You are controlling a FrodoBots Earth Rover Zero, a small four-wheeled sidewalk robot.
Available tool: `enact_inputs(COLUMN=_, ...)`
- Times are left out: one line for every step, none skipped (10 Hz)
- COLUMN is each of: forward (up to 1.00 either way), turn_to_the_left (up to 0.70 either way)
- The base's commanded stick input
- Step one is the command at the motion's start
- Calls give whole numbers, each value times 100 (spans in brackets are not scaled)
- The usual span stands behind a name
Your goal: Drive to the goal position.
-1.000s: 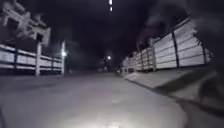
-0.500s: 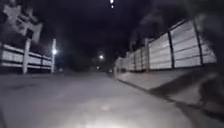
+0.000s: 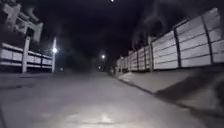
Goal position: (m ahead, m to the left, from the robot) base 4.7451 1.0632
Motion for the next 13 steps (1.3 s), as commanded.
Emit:
enact_inputs(forward=70, turn_to_the_left=0)
enact_inputs(forward=70, turn_to_the_left=-1)
enact_inputs(forward=70, turn_to_the_left=-24)
enact_inputs(forward=70, turn_to_the_left=-33)
enact_inputs(forward=70, turn_to_the_left=-34)
enact_inputs(forward=70, turn_to_the_left=-26)
enact_inputs(forward=70, turn_to_the_left=-8)
enact_inputs(forward=70, turn_to_the_left=0)
enact_inputs(forward=70, turn_to_the_left=0)
enact_inputs(forward=70, turn_to_the_left=-22)
enact_inputs(forward=70, turn_to_the_left=-33)
enact_inputs(forward=70, turn_to_the_left=-29)
enact_inputs(forward=70, turn_to_the_left=-13)
